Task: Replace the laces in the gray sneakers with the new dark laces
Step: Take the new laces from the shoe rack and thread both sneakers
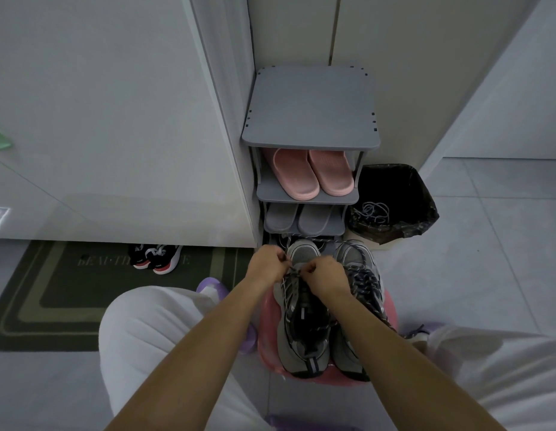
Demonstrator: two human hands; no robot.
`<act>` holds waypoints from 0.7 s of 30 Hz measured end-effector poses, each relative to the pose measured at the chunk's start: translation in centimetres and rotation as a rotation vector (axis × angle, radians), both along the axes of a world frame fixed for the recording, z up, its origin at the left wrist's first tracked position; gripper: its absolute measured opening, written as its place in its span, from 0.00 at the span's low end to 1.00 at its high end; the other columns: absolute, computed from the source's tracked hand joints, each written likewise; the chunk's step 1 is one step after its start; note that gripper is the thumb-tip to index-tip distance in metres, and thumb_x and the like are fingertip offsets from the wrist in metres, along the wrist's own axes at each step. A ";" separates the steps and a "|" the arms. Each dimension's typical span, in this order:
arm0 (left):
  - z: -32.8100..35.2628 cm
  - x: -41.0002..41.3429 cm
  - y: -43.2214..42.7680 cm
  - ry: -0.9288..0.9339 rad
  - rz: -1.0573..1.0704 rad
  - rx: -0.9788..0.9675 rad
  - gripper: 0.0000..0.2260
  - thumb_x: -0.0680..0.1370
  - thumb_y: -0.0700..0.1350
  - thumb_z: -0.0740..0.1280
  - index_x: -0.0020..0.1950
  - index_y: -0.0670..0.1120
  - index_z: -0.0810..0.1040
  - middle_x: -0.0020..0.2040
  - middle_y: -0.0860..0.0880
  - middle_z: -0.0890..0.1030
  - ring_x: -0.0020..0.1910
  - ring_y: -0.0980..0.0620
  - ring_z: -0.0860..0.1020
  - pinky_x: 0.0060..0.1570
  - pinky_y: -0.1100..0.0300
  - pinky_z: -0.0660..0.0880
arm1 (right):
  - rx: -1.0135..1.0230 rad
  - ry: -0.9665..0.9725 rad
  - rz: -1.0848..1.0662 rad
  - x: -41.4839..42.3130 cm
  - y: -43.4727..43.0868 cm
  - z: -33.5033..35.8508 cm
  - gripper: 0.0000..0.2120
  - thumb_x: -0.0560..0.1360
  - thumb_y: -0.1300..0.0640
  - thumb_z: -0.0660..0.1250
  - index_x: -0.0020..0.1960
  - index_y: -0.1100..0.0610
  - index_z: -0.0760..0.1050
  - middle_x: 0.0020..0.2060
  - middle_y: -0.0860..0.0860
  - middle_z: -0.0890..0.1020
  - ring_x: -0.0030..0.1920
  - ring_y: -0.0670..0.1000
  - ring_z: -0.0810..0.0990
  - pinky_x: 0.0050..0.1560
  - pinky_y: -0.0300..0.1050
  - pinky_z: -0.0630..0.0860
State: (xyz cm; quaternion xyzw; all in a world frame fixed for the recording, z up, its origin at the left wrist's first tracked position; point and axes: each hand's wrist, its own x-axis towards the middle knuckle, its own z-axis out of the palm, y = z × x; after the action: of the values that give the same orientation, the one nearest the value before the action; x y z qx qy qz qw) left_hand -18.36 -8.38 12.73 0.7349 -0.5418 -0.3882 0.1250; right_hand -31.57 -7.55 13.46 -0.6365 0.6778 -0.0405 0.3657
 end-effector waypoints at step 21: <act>-0.3 -1.4 0.3 -0.009 0.081 -0.003 0.06 0.75 0.44 0.70 0.40 0.44 0.77 0.39 0.46 0.79 0.39 0.49 0.78 0.40 0.59 0.72 | -0.113 0.037 -0.125 0.8 1.9 -0.8 0.11 0.76 0.54 0.64 0.57 0.50 0.79 0.57 0.54 0.73 0.59 0.56 0.72 0.62 0.50 0.64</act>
State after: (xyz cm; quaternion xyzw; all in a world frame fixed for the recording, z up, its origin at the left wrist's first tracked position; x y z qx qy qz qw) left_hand -19.74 -8.04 12.47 0.7578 -0.5129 -0.3785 0.1393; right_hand -30.78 -5.61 12.62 -0.6130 0.7197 -0.0895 0.3134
